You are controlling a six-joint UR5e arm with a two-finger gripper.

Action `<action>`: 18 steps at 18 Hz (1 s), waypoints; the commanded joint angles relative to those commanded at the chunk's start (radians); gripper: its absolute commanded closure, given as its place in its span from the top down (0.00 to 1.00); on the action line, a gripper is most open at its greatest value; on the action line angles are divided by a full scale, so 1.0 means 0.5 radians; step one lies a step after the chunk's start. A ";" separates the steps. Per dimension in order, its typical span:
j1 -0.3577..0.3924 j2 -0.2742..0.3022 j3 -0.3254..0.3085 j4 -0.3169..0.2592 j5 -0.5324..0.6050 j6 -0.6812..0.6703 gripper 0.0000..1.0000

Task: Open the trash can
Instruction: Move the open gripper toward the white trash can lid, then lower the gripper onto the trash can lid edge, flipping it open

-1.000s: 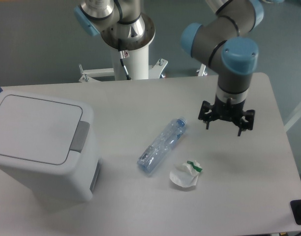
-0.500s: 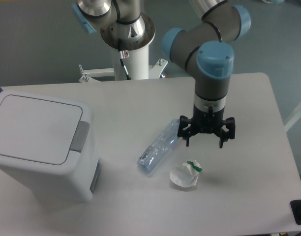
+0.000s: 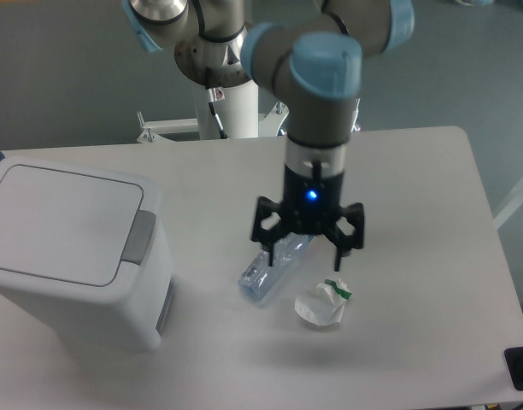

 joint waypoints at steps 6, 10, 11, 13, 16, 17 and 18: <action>-0.181 0.043 -0.028 0.000 -0.157 -0.261 1.00; -0.239 0.028 -0.049 0.000 -0.148 -0.298 1.00; -0.245 0.028 -0.055 0.000 -0.151 -0.295 1.00; -0.252 0.034 -0.064 0.000 -0.148 -0.292 1.00; -0.255 0.037 -0.101 0.000 -0.142 -0.289 1.00; -0.255 0.037 -0.113 0.003 -0.139 -0.286 1.00; -0.255 0.037 -0.126 0.003 -0.139 -0.286 1.00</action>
